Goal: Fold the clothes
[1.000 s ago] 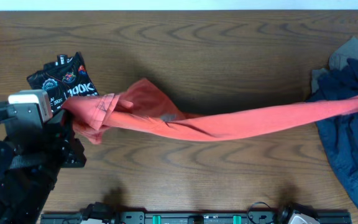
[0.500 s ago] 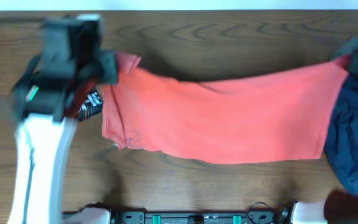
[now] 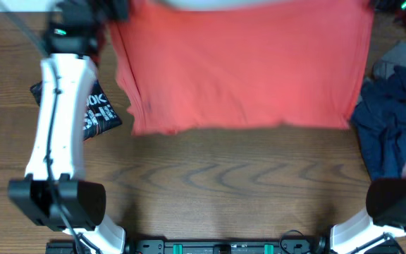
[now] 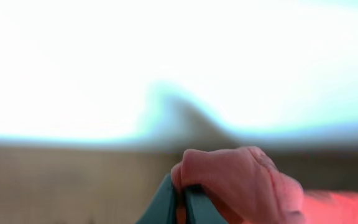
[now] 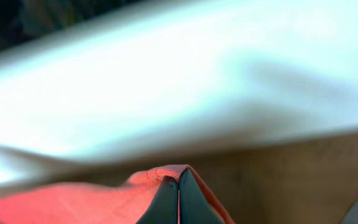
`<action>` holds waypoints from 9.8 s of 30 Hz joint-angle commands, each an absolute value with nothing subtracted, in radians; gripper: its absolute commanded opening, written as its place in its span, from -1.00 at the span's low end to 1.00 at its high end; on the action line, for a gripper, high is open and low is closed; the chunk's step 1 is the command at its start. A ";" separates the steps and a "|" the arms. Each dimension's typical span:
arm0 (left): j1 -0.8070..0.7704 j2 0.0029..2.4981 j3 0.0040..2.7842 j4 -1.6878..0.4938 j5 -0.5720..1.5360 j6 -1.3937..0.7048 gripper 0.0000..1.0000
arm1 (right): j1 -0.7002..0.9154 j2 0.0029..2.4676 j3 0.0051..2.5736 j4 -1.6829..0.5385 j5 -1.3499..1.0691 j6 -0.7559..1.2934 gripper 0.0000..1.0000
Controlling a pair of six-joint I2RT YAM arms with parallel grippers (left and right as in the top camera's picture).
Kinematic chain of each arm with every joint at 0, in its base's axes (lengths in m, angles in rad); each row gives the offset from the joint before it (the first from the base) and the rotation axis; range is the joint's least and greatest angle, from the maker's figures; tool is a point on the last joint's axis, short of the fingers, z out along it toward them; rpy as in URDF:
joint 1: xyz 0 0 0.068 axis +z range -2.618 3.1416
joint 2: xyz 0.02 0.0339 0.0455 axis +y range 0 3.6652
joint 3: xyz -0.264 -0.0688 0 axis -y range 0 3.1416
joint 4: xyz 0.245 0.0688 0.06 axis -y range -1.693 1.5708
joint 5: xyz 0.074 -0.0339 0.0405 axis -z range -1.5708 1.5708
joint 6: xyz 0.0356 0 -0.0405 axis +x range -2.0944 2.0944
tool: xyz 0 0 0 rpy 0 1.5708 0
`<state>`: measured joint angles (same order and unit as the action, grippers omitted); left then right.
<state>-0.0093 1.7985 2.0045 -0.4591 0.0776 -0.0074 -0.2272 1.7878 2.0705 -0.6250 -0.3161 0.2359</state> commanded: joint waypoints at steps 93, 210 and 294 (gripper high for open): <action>0.033 1.438 1.147 -0.806 0.239 -0.177 -0.88 | -0.348 1.637 1.338 -1.077 0.086 0.227 -0.97; 0.115 1.706 1.369 -1.546 0.270 -0.004 -0.88 | -0.197 1.822 1.470 -1.529 0.139 0.250 -0.97; 0.115 1.678 1.161 -0.914 0.008 -0.134 0.55 | -0.201 1.884 1.164 -0.908 0.064 0.200 -0.50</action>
